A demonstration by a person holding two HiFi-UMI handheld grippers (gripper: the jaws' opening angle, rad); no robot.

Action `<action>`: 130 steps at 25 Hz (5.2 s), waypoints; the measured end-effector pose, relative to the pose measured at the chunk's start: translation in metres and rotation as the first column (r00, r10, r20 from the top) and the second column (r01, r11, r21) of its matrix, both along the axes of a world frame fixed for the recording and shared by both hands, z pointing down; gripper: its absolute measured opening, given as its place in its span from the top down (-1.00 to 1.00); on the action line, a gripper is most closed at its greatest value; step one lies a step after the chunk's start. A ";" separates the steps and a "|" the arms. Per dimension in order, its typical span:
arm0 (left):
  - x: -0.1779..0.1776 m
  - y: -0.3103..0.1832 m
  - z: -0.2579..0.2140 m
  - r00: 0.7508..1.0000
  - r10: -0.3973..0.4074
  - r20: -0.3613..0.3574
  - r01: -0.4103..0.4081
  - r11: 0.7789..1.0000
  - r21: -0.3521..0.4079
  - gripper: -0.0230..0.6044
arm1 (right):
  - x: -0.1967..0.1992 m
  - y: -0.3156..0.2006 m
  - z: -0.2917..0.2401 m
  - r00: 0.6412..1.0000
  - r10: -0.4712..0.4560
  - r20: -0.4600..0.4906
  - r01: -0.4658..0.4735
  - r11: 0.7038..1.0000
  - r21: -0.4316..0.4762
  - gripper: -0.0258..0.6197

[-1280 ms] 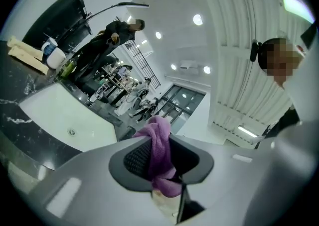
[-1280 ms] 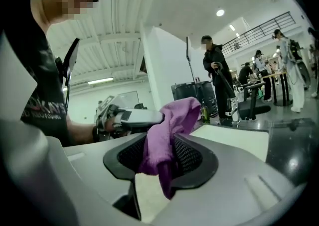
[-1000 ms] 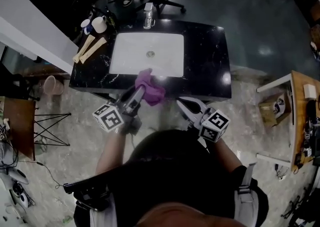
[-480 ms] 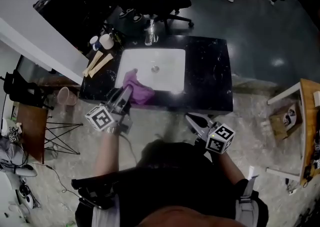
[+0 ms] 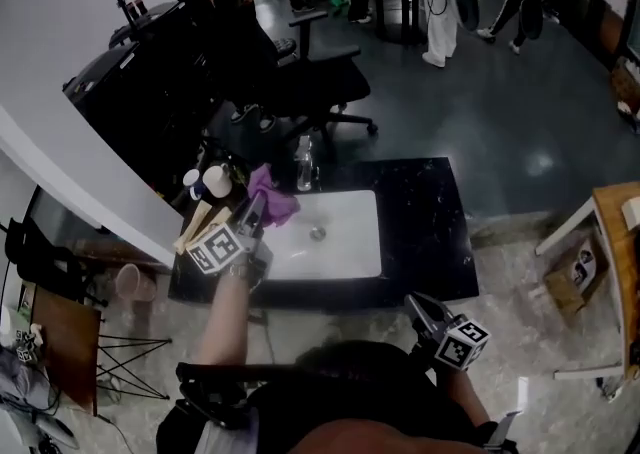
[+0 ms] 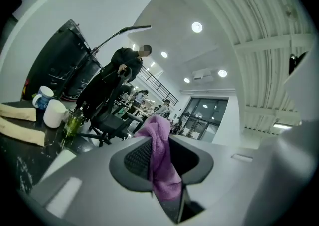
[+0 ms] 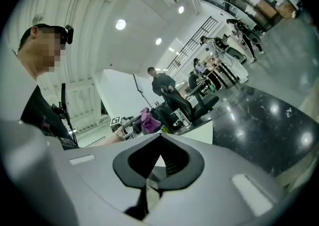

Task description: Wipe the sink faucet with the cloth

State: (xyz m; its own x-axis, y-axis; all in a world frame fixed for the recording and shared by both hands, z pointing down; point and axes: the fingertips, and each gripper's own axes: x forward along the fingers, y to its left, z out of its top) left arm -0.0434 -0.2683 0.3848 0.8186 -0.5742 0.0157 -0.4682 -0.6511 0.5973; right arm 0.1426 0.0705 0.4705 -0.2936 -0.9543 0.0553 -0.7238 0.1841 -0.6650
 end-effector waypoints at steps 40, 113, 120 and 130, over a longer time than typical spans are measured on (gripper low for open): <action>0.135 -0.222 0.265 0.880 0.268 0.393 -0.154 0.942 -0.298 0.64 | -0.024 -0.111 0.044 0.953 0.298 -0.051 -0.302 0.927 -0.222 0.89; 0.133 -0.140 0.156 0.715 0.435 0.547 -0.482 0.874 -0.064 0.64 | -0.017 -0.094 0.046 0.944 0.313 0.109 -0.294 0.942 -0.160 0.89; 0.090 -0.103 0.163 0.858 0.487 0.161 -0.427 0.852 -0.303 0.64 | -0.020 -0.118 0.046 0.960 0.252 0.120 -0.234 0.961 -0.147 0.89; 0.109 -0.181 0.240 0.930 -0.019 -0.368 -0.246 0.710 -0.660 0.65 | -0.020 -0.122 0.058 0.961 0.252 0.119 -0.226 0.954 -0.197 0.89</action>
